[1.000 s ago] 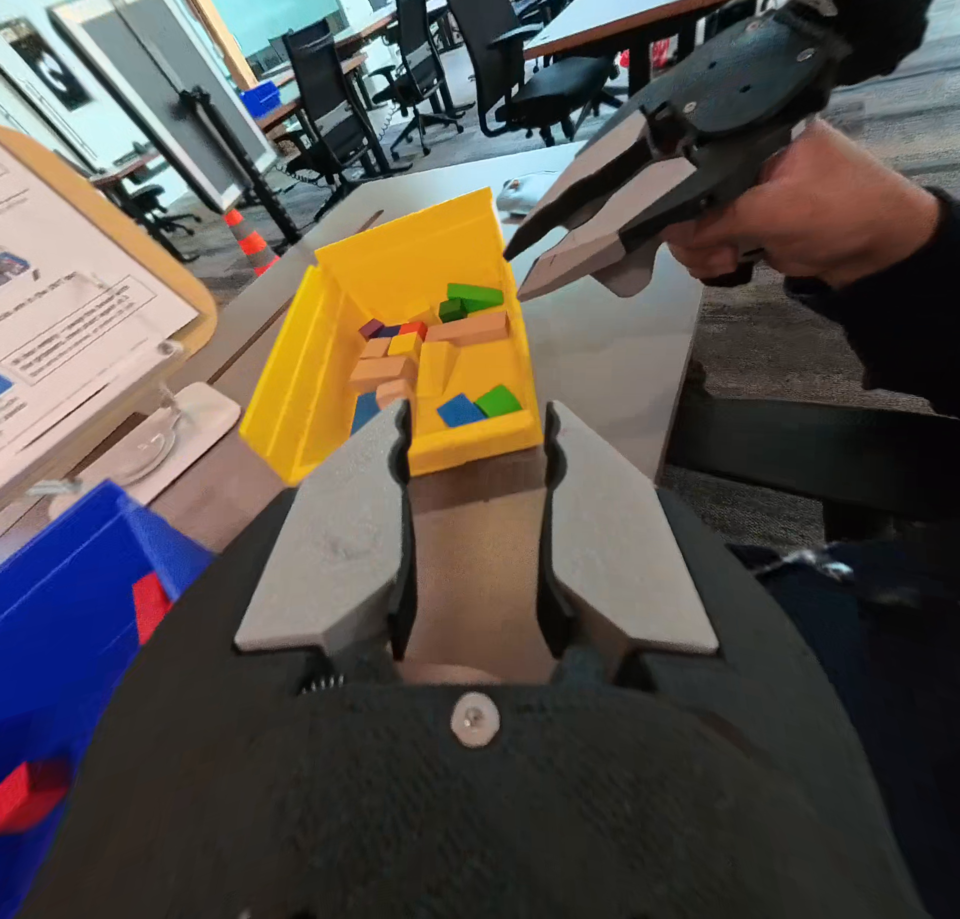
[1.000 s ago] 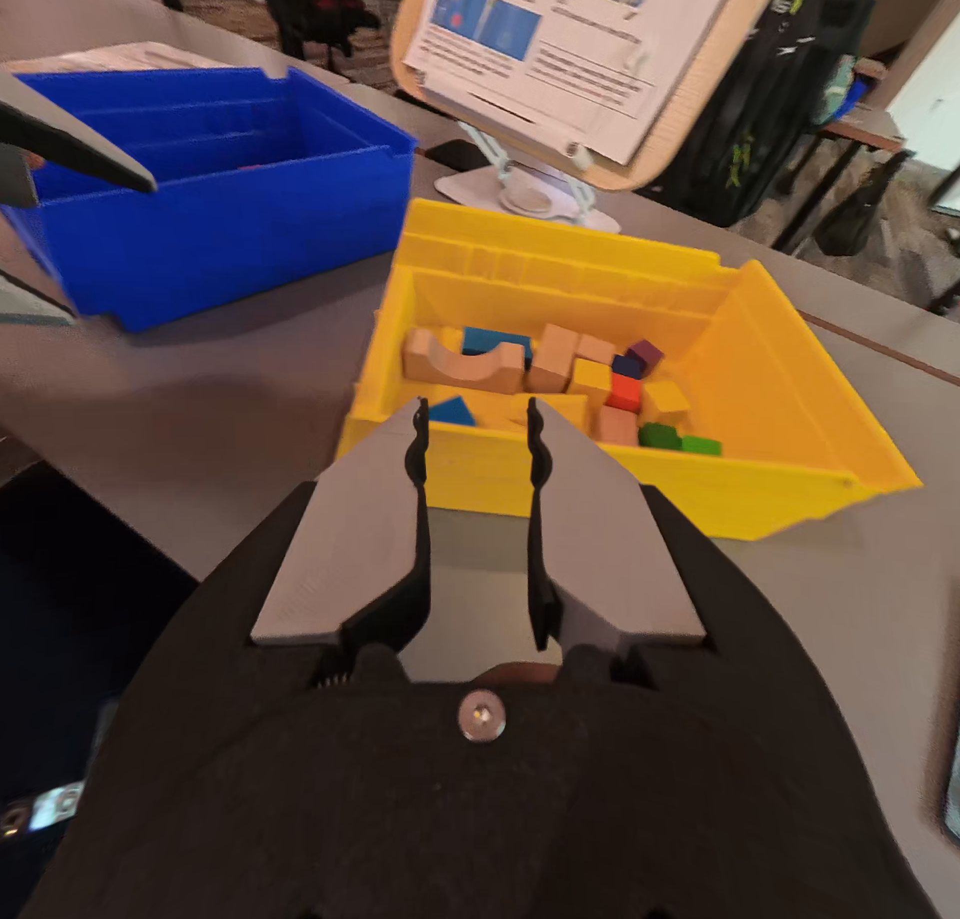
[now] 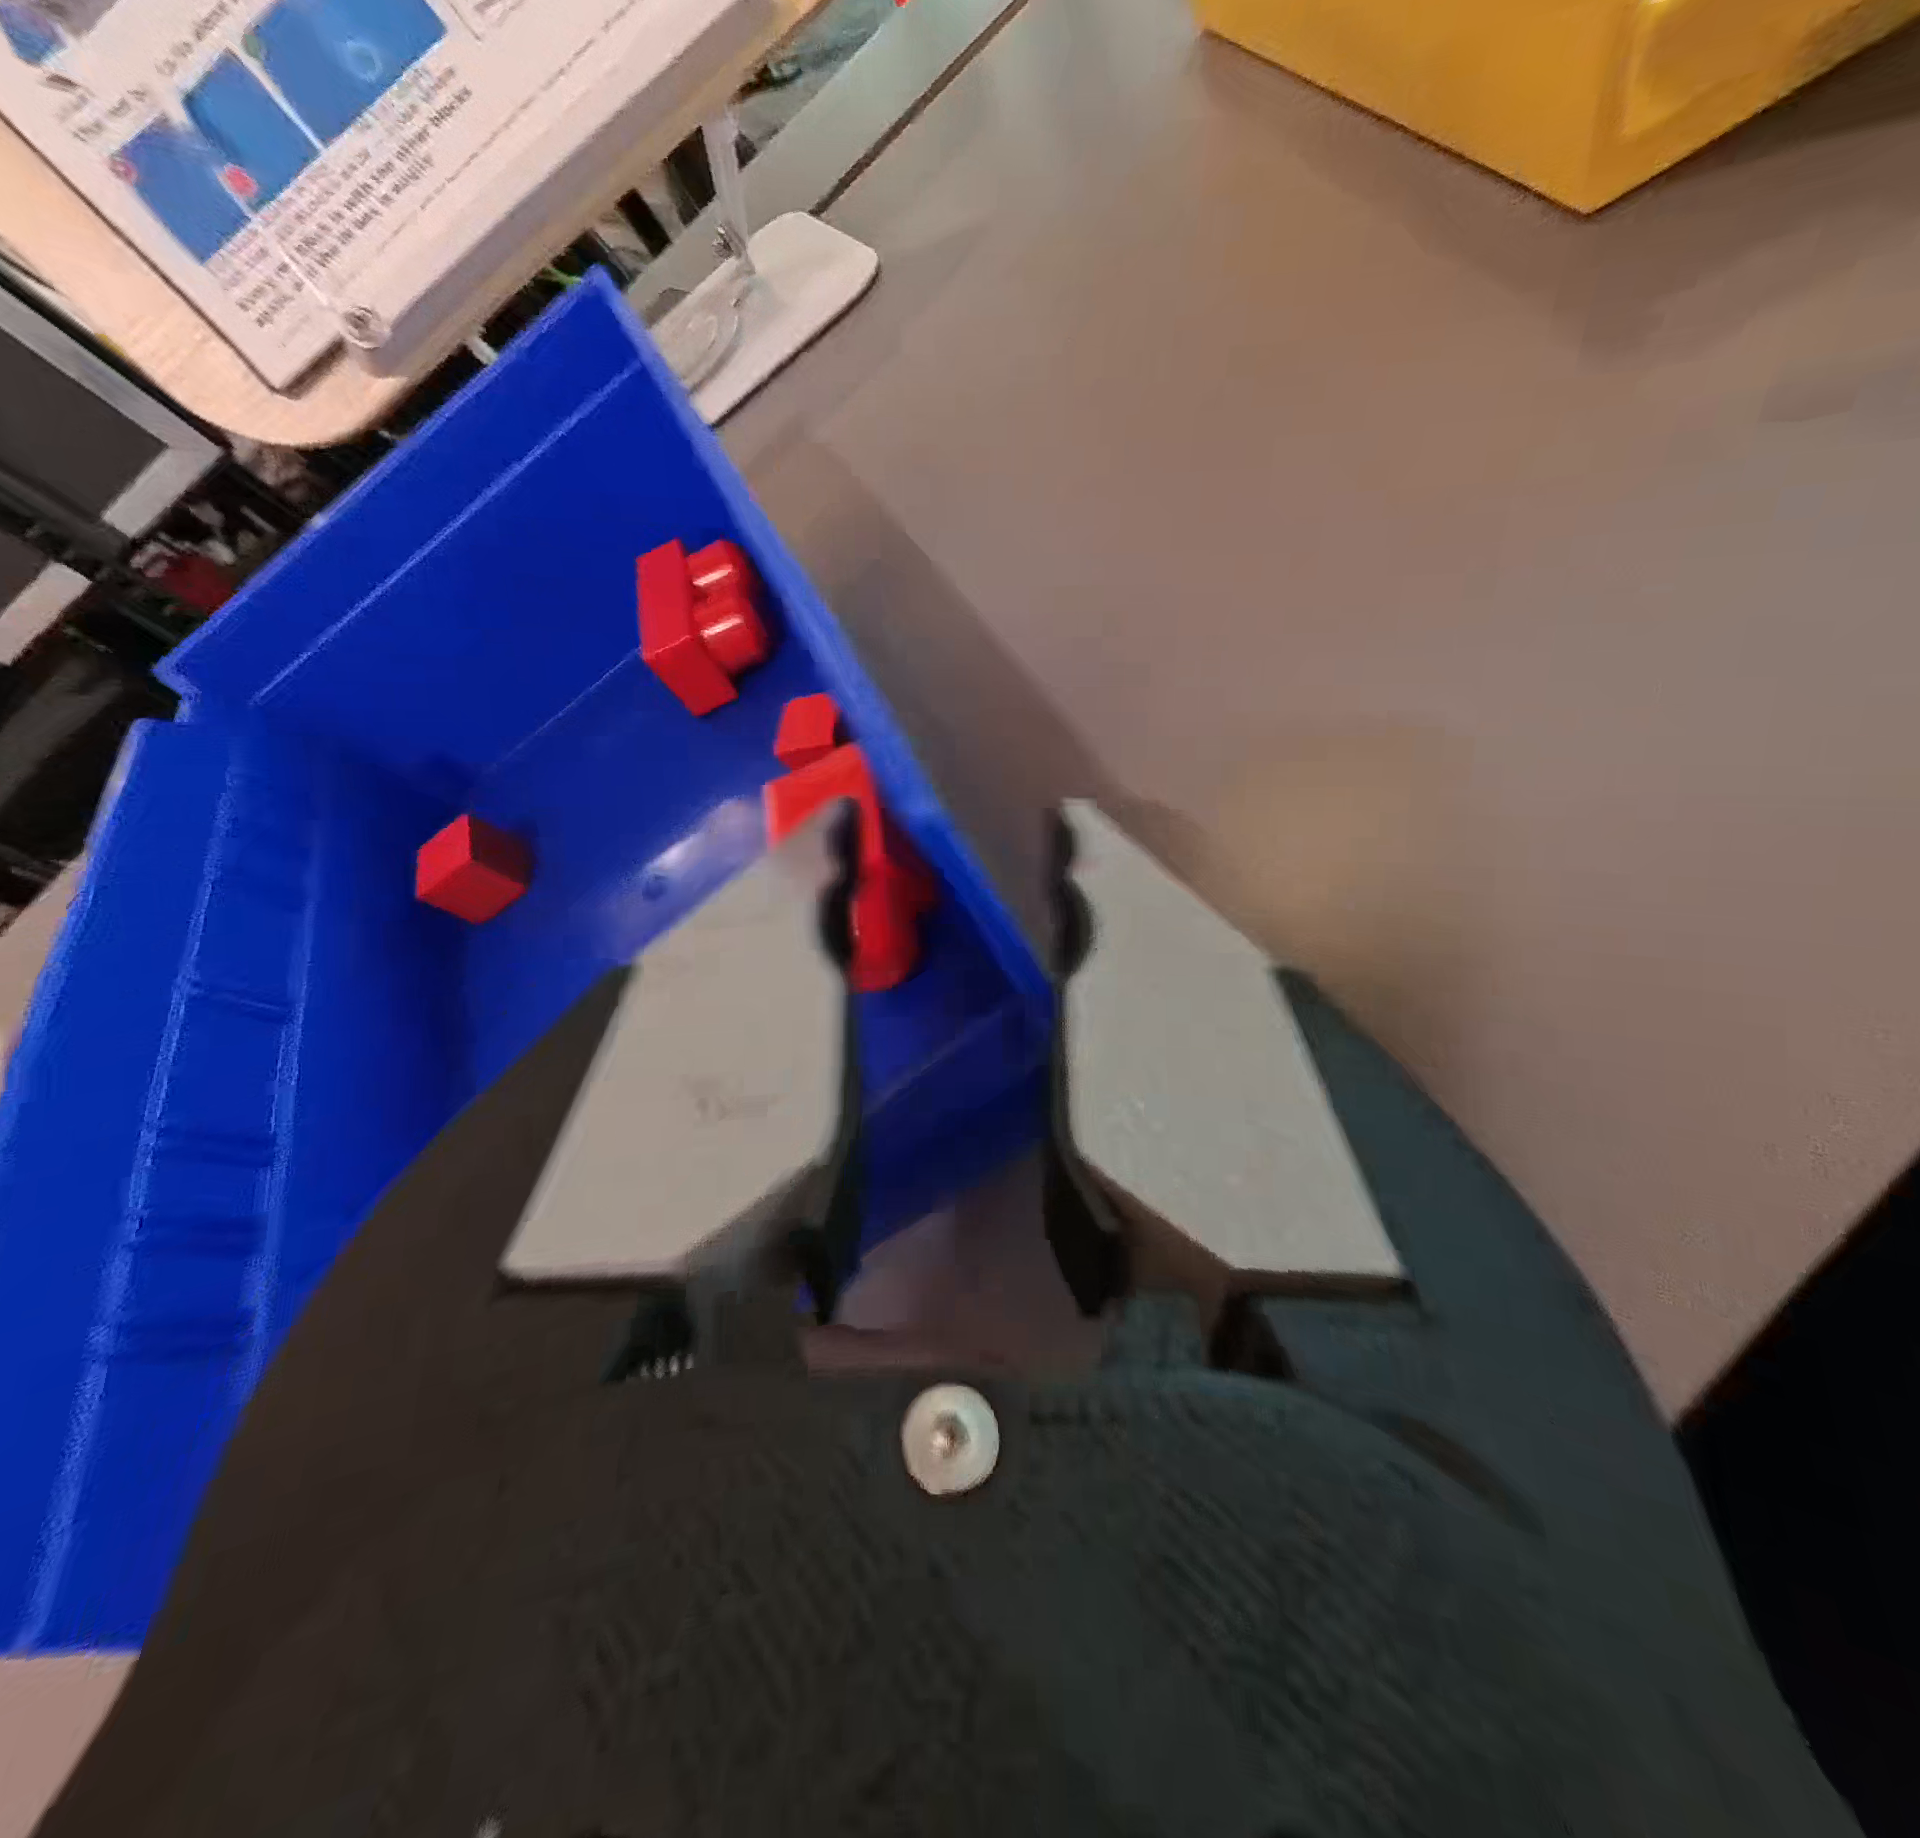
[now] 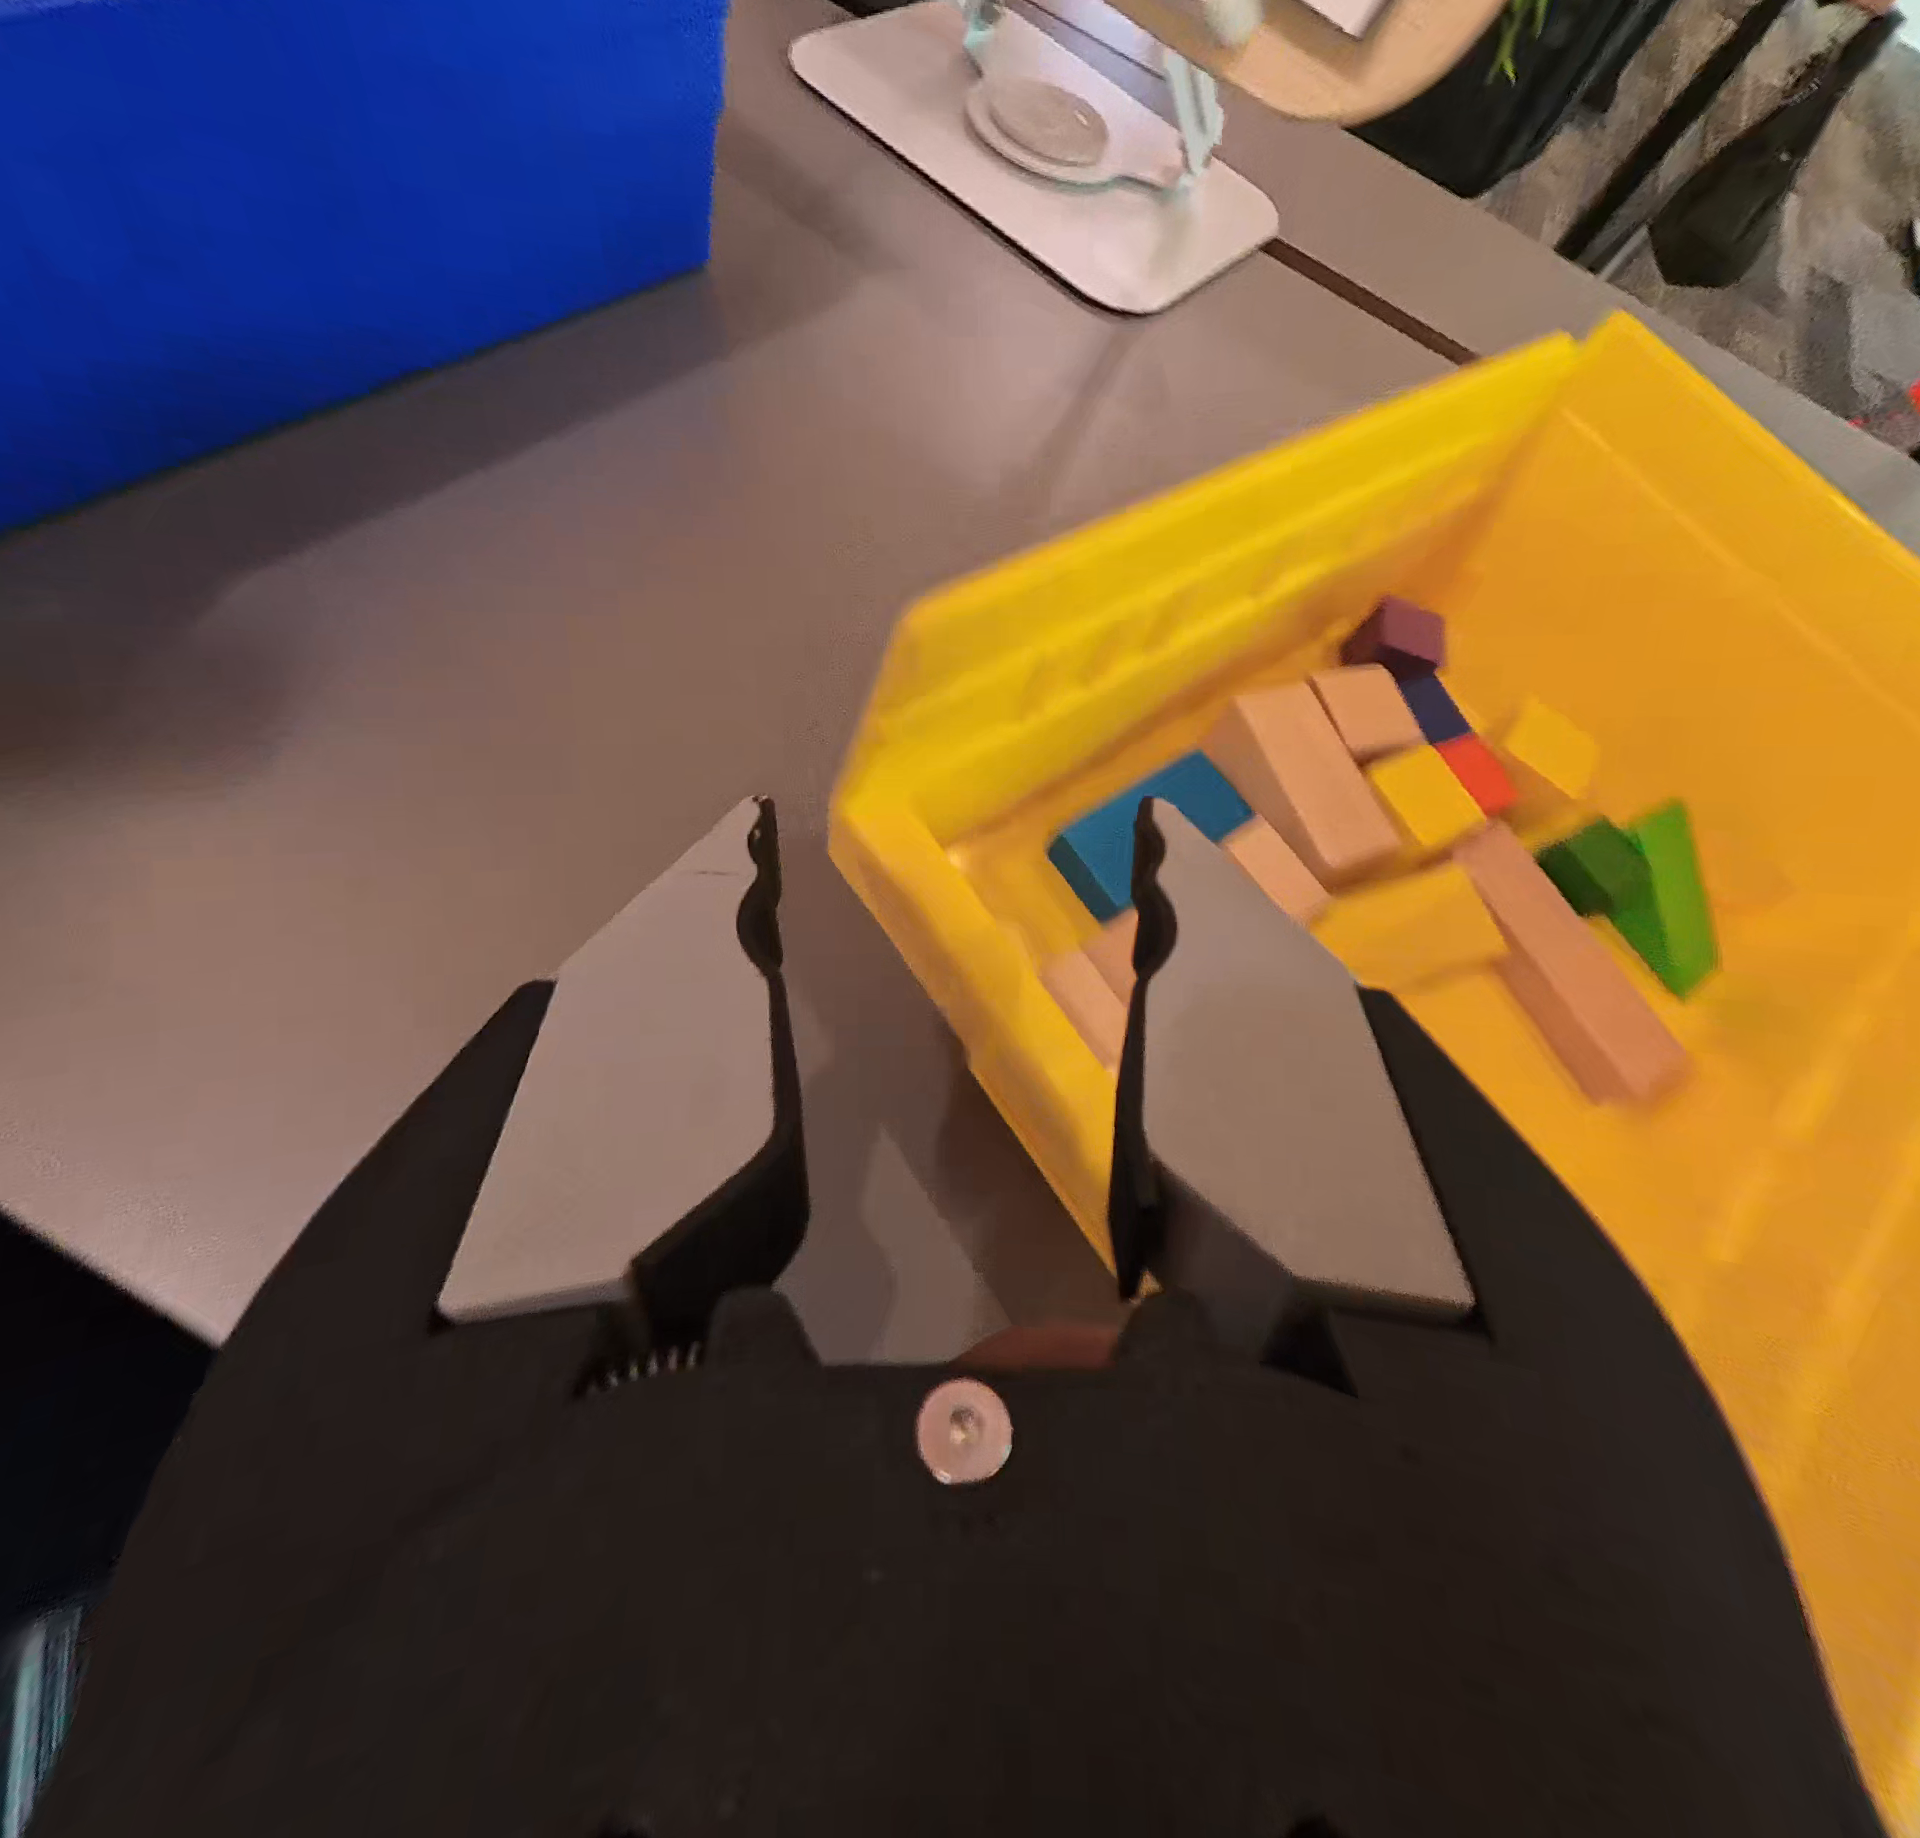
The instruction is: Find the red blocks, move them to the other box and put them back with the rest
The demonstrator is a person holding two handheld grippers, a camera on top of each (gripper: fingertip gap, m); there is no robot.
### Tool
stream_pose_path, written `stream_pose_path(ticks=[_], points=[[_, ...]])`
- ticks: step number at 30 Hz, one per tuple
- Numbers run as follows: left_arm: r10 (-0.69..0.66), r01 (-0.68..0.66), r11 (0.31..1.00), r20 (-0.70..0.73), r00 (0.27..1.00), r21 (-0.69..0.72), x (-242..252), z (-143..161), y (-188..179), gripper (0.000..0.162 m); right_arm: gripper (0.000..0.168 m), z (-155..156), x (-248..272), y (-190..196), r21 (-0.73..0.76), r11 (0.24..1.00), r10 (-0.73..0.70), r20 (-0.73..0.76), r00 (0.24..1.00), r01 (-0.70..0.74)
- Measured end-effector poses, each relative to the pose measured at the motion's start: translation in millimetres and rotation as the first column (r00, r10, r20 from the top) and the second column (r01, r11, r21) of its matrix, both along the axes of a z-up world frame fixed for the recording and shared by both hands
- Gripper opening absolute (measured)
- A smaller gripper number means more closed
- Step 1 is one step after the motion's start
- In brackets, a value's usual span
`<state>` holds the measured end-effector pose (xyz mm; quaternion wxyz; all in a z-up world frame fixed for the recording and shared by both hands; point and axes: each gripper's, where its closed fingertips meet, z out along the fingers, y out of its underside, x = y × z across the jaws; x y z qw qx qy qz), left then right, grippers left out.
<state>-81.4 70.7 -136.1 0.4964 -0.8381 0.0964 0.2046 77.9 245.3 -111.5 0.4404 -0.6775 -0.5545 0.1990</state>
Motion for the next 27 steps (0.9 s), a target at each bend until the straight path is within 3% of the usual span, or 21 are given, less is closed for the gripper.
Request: stream_pose_path(ticks=[1,4,8,12,17,18,20,22,25,27], points=[[0.036,-0.036,0.999,-0.012,0.999,0.007,-6.0,1.5,0.3,0.019,0.069,-4.6,-15.0,1.2,0.001,1.0,0.002,0.003,1.0,-0.002],[0.158,-0.156,0.987,-0.09,0.983,0.031,-36.9,6.5,-12.6,0.007,0.07,-24.6,-41.9,26.6,-0.001,0.997,-0.074,0.06,0.995,0.074],[0.203,-0.208,0.976,0.073,0.976,0.066,-63.8,4.9,-44.2,0.005,0.071,-39.2,-49.2,37.4,-0.053,0.995,-0.078,0.07,0.995,0.081],[0.286,-0.299,0.949,0.126,0.95,0.103,-83.6,5.8,-72.3,0.007,0.066,-40.5,-27.8,31.4,-0.036,0.999,-0.01,0.123,0.992,0.015],[0.357,-0.394,0.902,0.206,0.911,0.179,-87.1,9.8,-83.3,0.002,0.052,-44.8,30.5,13.0,-0.116,0.984,0.159,0.187,0.969,-0.138],[0.319,-0.366,0.91,0.236,0.918,0.194,-80.9,12.4,-78.3,0.005,0.05,-45.4,42.6,10.2,-0.123,0.978,0.193,0.197,0.961,-0.171],[0.214,-0.267,0.944,0.256,0.943,0.195,-63.6,14.7,-60.6,0.025,0.049,-45.2,56.4,7.7,-0.152,0.966,0.236,0.171,0.957,-0.211],[0.177,-0.224,0.958,0.245,0.953,0.179,-58.6,16.4,-39.3,0.02,0.054,-45.0,52.3,7.1,-0.195,0.954,0.254,0.113,0.961,-0.229],[0.15,-0.173,0.981,0.219,0.964,0.09,-53.0,12.8,-8.6,0.028,0.057,-45.9,34.5,14.8,-0.192,0.958,0.234,0.103,0.967,-0.212],[0.131,-0.141,0.989,0.216,0.968,0.033,-49.1,14.9,1.1,0.045,0.057,-46.6,22.5,23.3,-0.18,0.963,0.221,0.107,0.969,-0.199]])
